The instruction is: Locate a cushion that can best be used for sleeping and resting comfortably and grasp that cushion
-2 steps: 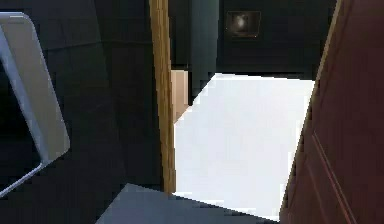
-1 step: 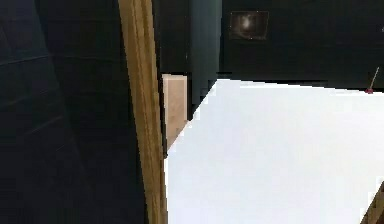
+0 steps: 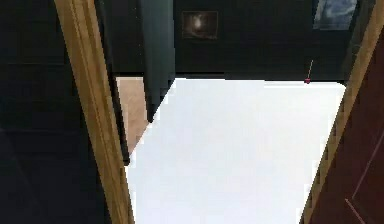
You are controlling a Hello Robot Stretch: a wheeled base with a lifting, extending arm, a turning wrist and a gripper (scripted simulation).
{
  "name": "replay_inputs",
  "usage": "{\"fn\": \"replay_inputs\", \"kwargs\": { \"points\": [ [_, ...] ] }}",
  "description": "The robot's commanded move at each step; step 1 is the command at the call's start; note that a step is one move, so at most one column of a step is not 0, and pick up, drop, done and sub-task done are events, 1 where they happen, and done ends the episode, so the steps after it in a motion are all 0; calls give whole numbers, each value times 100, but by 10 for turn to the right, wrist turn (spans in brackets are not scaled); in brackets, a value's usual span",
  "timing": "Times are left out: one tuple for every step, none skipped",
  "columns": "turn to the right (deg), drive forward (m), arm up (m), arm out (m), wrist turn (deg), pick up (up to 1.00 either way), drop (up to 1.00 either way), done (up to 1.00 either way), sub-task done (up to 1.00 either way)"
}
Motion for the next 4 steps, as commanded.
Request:
{"fn": "replay_inputs", "kwargs": {
  "points": [
    [0, 5, 0, 0, 0, 0, 0, 0, 0],
    [150, 0, 0, 0, 0, 0, 0, 0, 0],
    [0, 90, 0, 0, 0, 0, 0, 0, 0],
    [330, 0, 0, 0, 0, 0, 0, 0, 0]
  ]
}}
